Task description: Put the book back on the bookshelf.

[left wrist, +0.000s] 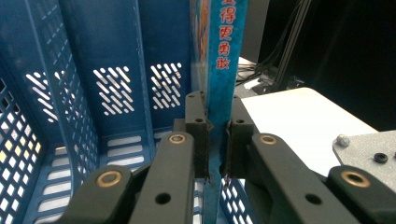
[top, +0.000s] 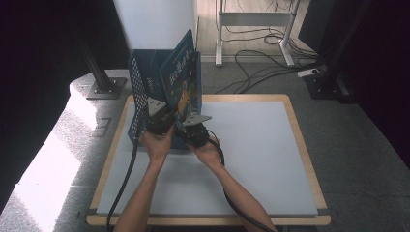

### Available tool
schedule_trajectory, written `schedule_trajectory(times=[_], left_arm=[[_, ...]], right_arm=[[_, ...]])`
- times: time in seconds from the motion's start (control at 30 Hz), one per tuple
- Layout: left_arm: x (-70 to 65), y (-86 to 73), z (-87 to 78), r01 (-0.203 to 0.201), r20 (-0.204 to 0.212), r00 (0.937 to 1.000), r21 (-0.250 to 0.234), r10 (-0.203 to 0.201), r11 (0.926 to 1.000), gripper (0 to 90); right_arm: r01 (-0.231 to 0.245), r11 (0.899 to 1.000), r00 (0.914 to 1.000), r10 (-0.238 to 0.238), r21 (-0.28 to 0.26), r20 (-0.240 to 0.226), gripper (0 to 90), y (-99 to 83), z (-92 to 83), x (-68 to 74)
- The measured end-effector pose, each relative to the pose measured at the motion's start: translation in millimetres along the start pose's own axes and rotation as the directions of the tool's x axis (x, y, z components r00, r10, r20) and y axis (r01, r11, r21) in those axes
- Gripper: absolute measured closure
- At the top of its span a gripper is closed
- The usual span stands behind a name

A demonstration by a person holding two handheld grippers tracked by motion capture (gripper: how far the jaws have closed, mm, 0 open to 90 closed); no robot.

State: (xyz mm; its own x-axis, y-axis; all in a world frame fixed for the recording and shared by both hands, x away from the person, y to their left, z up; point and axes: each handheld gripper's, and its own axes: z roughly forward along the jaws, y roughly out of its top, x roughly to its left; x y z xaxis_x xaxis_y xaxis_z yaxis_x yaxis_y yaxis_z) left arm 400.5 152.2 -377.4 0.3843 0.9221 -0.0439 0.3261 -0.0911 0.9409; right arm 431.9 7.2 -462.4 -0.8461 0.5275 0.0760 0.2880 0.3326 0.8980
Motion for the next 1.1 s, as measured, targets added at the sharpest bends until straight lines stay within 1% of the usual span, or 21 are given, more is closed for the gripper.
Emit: schedule_trajectory(times=[0.17,0.23,0.27,0.3,0.33,0.43,0.5,0.57,0.67,0.7,0.83,0.97,1.03,1.1], left_arm=[[-0.4,-5.1,3.3,-0.014,-0.006,0.9999,0.012,0.014,0.9998,83.7],[0.7,-7.7,4.2,-0.005,-0.003,1.0000,0.015,0.005,0.9999,83.7],[1.7,-9.6,4.9,0.008,0.000,1.0000,0.017,-0.008,0.9998,83.6],[2.5,-11.4,6.1,0.011,0.000,0.9999,0.025,-0.011,0.9996,83.6],[3.3,-13.7,7.4,0.014,-0.001,0.9999,0.031,-0.014,0.9994,83.6],[6.5,-20.3,11.0,0.025,0.001,0.9997,0.044,-0.025,0.9987,83.7],[9.8,-24.1,12.5,0.035,0.004,0.9994,0.053,-0.035,0.9980,83.6],[12.3,-25.9,13.6,0.044,0.009,0.9989,0.061,-0.045,0.9972,83.6],[15.6,-29.4,15.7,0.048,0.015,0.9987,0.080,-0.049,0.9957,83.6],[16.2,-31.4,16.5,0.044,0.014,0.9989,0.086,-0.045,0.9953,83.6],[18.7,-38.3,20.5,0.041,0.012,0.9990,0.115,-0.043,0.9926,83.5],[24.0,-42.9,19.6,0.053,0.026,0.9980,0.116,-0.057,0.9918,83.3],[27.9,-44.2,19.0,0.058,0.040,0.9972,0.127,-0.064,0.9902,83.2],[30.1,-46.4,18.6,0.060,0.046,0.9967,0.147,-0.068,0.9873,82.8]], right_arm=[[-0.017,1.000,0.9998,0.017,0.004,-0.008,88.8,-4.4,1.2,-1.2],[-0.026,1.000,0.9995,0.026,-0.002,-0.015,88.7,-5.2,0.7,-0.2],[-0.020,1.000,0.9996,0.020,0.001,-0.020,88.8,-5.9,0.5,-0.1],[-0.014,1.000,0.9996,0.014,0.005,-0.026,88.7,-7.8,0.9,1.0],[-0.012,1.000,0.9998,0.012,0.005,-0.017,88.7,-9.7,1.3,2.0],[-0.034,0.999,0.9989,0.034,-0.003,-0.031,88.3,-14.4,0.3,-0.6],[-0.061,0.998,0.9968,0.059,-0.018,-0.054,86.3,-16.7,-3.0,-4.9],[-0.065,0.998,0.9957,0.064,-0.020,-0.068,84.1,-17.8,-6.4,-7.5],[-0.055,0.998,0.9960,0.053,-0.022,-0.072,81.6,-19.3,-11.9,-10.0],[-0.052,0.998,0.9962,0.050,-0.020,-0.071,81.2,-20.1,-13.4,-10.7],[-0.060,0.998,0.9942,0.059,-0.014,-0.091,79.1,-24.6,-17.9,-14.0],[-0.043,0.999,0.9948,0.043,-0.003,-0.092,75.4,-27.8,-22.8,-15.5],[-0.041,0.999,0.9945,0.040,-0.002,-0.097,72.9,-28.3,-24.9,-16.2],[-0.033,0.999,0.9946,0.032,-0.005,-0.098,70.9,-29.0,-27.6,-16.4]])
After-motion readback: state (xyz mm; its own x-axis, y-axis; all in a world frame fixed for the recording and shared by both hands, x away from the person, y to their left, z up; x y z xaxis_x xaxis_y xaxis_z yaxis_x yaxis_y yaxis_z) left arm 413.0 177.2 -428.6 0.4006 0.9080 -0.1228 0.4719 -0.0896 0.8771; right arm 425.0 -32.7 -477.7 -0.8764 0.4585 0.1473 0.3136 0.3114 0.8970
